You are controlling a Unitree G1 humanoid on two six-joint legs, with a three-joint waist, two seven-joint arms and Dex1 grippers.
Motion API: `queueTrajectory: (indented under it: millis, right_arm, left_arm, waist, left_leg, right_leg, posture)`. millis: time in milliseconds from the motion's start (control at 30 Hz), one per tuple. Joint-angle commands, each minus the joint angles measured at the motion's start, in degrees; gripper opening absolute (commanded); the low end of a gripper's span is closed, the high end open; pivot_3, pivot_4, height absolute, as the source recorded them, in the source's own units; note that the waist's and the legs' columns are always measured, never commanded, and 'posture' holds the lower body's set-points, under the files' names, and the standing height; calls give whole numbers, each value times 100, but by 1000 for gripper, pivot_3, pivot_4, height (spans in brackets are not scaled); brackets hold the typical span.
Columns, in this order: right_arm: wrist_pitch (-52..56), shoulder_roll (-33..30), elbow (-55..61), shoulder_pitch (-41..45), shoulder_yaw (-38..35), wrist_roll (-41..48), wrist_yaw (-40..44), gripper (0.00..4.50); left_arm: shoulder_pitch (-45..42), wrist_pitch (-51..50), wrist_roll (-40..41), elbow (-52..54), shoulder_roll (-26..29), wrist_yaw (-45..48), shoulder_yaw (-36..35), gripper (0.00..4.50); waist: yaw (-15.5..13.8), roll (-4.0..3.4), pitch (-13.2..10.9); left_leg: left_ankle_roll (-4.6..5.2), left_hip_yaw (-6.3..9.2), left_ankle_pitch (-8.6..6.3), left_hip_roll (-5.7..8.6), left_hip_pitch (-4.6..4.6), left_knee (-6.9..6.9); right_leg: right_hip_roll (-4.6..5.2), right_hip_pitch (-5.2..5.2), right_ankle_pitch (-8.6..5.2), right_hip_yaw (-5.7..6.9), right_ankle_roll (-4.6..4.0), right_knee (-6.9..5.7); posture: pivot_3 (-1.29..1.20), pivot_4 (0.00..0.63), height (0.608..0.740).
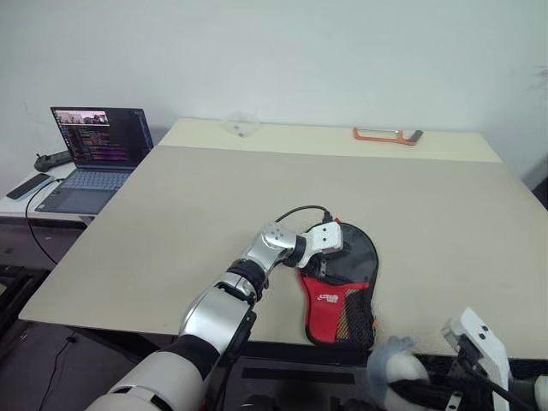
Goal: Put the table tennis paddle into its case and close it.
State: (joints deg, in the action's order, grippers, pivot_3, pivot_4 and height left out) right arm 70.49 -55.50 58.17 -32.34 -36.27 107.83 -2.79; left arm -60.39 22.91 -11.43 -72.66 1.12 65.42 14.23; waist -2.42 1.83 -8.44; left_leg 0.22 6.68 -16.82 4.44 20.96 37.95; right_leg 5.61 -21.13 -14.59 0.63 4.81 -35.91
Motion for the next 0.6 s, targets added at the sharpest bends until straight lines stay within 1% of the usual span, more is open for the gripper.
queueTrajectory:
  millis: [33, 200, 300, 333, 500, 600]
  right_arm:
    - [493, 399, 183, 12, 236, 517, -102, 206]
    - [1052, 1075, 183, -68, 282, 517, -103, 205]
    - [1306, 1329, 183, -195, 197, 517, 83, 205]
    - [1396, 1400, 183, -246, 188, 517, 135, 205]
    - [1476, 1480, 183, -379, -16, 517, 406, 205]
    - [1292, 1327, 183, -138, 107, 517, 429, 205]
  left_arm:
    - [191, -97, -429, -318, -61, -81, 332, 4500]
    - [168, -64, -454, -322, -68, -99, 337, 4500]
    - [156, -60, -465, -326, -63, -136, 335, 4500]
    - [159, -54, -467, -325, -58, -135, 332, 4500]
    - [181, -35, -464, -320, -43, -125, 321, 4500]
    - [191, -39, -468, -322, -46, -149, 321, 4500]
  waist:
    - [-31, -1, 1]
    - [-59, -4, 3]
    - [-61, -4, 3]
    - [-62, -5, 4]
    - [-61, -6, 5]
    - [-56, -5, 4]
  left_leg:
    - [3, -1, -3, 0, 0, 0]
    - [7, -7, -12, 1, 0, 1]
    - [7, -8, -12, 0, -2, 1]
    - [7, -8, -12, 0, -3, 1]
    - [8, -10, -13, -1, -4, 1]
    - [8, -9, -13, -1, -6, 1]
  right_leg:
    - [0, -1, -1, -1, 0, 1]
    - [-1, -3, -4, -5, 5, 4]
    - [-1, -3, -8, -6, 11, 2]
    - [-1, -3, -18, -6, 28, 2]
    - [-2, -3, -20, -7, 32, 1]
    - [-3, -2, -21, -6, 33, 1]
  posture:
    - [0, 150, 740]
    - [0, 150, 740]
    - [0, 150, 740]
    - [0, 150, 740]
    - [0, 150, 740]
    - [0, 150, 740]
